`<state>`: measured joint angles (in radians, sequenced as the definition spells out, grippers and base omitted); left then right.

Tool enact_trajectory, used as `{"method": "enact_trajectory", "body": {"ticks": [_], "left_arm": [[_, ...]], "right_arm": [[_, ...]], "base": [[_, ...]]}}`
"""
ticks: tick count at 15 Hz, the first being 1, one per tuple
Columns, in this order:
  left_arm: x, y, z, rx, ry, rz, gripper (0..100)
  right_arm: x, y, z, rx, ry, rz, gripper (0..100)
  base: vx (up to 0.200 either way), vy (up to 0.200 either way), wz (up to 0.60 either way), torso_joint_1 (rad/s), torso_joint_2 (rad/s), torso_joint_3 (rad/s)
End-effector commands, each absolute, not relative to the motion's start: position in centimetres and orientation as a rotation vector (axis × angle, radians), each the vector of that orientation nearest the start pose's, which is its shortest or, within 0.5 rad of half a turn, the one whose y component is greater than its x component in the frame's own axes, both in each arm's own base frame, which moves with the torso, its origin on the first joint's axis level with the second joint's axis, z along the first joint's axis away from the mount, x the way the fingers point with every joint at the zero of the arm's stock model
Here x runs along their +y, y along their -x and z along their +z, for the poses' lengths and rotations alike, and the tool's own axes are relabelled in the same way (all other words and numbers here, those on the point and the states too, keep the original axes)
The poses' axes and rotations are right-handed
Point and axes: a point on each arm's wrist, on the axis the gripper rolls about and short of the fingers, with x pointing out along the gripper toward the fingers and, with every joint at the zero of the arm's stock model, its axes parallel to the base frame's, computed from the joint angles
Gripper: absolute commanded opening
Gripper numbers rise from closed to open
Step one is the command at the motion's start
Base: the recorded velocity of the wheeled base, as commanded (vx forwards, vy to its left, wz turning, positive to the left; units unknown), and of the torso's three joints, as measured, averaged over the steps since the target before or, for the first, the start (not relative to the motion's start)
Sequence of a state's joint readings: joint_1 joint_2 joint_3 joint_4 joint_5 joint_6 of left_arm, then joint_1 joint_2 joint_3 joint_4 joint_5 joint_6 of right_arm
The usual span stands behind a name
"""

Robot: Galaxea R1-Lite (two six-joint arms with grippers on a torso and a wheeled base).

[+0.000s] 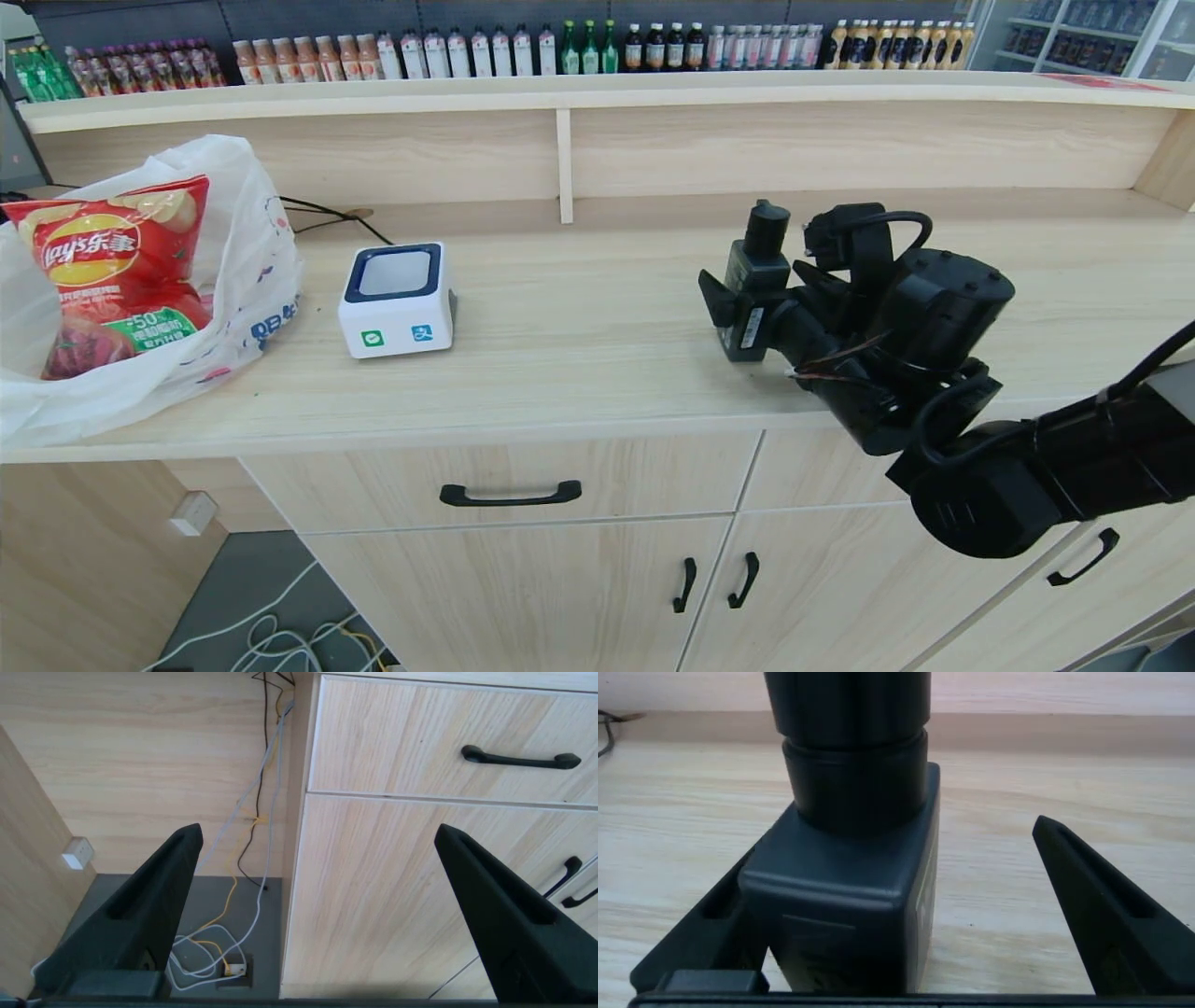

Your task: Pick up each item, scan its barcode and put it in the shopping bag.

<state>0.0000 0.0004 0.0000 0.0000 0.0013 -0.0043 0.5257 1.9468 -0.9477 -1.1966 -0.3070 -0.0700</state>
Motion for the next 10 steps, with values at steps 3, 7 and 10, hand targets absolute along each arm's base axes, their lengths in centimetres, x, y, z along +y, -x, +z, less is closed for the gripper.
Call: {"method": "enact_trajectory", "body": {"ticks": [3, 7, 10], "left_arm": [[0.0, 2.28, 7.55, 0.0, 0.005, 0.002, 100], [0.0, 2.28, 7.55, 0.0, 0.005, 0.002, 100], [0.0, 2.28, 7.55, 0.0, 0.005, 0.002, 100]], "right_arm": [[18.01, -32.59, 18.61, -0.176, -0.004, 0.21, 100], [18.11, -32.66, 18.57, -0.179, -0.006, 0.211, 0], [18.19, -32.67, 18.86, -0.189, -0.009, 0.212, 0]], "base": [[0.0, 0.0, 0.0, 0.0, 0.0, 0.0], [0.0, 0.0, 0.0, 0.0, 0.0, 0.0], [0.0, 0.0, 0.0, 0.0, 0.0, 0.0]]}}
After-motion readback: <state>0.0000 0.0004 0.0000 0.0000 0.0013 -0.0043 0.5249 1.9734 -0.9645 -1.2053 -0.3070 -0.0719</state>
